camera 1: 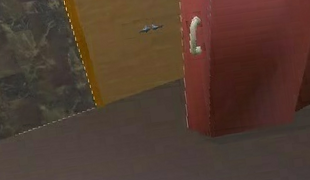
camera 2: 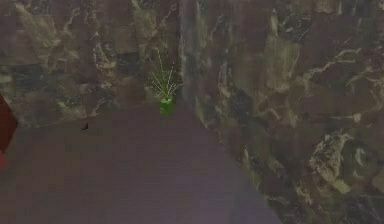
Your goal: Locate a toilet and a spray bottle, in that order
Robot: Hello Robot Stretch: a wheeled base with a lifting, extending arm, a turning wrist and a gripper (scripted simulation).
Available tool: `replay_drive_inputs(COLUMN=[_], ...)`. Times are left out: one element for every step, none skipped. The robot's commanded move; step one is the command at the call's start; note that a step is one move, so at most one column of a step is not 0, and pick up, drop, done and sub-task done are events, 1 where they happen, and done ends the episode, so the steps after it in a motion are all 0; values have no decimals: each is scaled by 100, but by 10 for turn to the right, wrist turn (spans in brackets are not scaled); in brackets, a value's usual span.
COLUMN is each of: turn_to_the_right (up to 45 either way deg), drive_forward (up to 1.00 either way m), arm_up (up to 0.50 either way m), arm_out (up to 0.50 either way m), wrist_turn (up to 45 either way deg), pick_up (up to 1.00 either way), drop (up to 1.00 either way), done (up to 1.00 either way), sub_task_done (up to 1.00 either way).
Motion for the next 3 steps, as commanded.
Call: replay_drive_inputs(turn_to_the_right=[300,30,0], drive_forward=[0,0,50], arm_up=[0,0,0], arm_out=[0,0,0], wrist_turn=[0,0,0], pick_up=[0,0,0], drop=[0,0,0], done=[0,0,0], sub_task_done=[0,0,0])
